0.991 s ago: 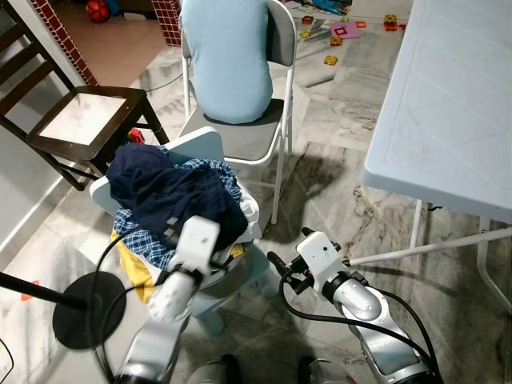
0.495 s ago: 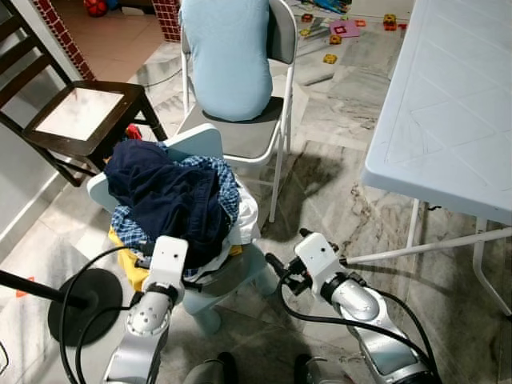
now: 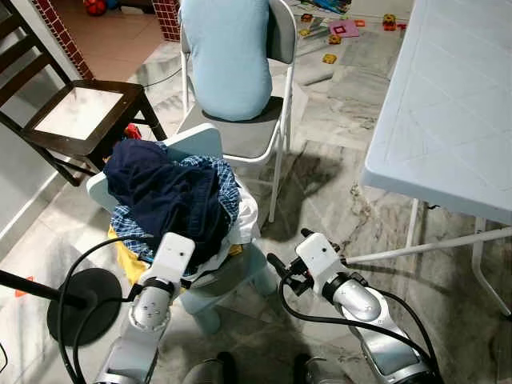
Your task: Hang hanger
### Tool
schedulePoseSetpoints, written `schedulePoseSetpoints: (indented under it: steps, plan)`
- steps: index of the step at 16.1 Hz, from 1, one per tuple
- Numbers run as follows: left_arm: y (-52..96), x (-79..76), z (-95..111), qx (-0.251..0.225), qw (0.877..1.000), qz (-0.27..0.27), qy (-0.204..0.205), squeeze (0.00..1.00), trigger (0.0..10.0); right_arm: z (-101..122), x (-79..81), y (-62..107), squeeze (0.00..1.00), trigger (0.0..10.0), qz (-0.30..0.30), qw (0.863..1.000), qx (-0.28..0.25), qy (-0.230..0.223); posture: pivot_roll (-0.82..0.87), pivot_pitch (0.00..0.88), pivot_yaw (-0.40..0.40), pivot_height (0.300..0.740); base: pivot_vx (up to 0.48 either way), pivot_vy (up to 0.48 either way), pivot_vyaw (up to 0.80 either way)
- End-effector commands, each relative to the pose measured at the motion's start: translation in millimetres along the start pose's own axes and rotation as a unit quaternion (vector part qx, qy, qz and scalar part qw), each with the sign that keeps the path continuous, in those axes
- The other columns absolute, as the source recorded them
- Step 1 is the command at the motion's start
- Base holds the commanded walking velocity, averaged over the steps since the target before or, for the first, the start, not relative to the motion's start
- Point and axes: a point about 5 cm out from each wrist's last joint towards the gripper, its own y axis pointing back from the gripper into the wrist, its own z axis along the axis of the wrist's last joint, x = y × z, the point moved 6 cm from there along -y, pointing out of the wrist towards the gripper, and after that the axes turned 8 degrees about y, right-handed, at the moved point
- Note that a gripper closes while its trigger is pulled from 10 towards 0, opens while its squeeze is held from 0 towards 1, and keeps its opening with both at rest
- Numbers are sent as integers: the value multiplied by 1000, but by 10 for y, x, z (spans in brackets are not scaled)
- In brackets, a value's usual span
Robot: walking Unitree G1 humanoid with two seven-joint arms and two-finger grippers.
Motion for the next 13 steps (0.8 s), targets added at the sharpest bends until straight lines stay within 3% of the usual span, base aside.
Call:
schedulePoseSetpoints:
  steps: [1, 4, 6, 9, 13]
  plan:
    - [79, -52, -98, 17, 1000, -6, -16, 1000, 10000, -6, 74, 11, 0, 10000, 13, 1000, -1, 1, -42, 205, 65, 740, 0, 0, 0]
    - [174, -146, -94, 7, 999, -23, -41, 1000, 10000, -3, 69, 4, 0, 10000, 14, 1000, -1, 1, -39, 205, 64, 740, 0, 0, 0]
    - [228, -186, 59, -34, 996, -44, -68, 1000, 10000, -2, 80, 4, 0, 10000, 18, 1000, -2, 4, -32, 204, 59, 740, 0, 0, 0]
    - [306, -262, 166, -69, 992, -77, -77, 1000, 10000, -2, 85, -8, 0, 10000, 20, 1000, -2, 5, -27, 203, 59, 740, 0, 0, 0]
    - [443, -354, 136, -78, 989, -114, -44, 1000, 10000, 4, 95, -18, 0, 10000, 22, 1000, -3, 6, -26, 203, 59, 740, 0, 0, 0]
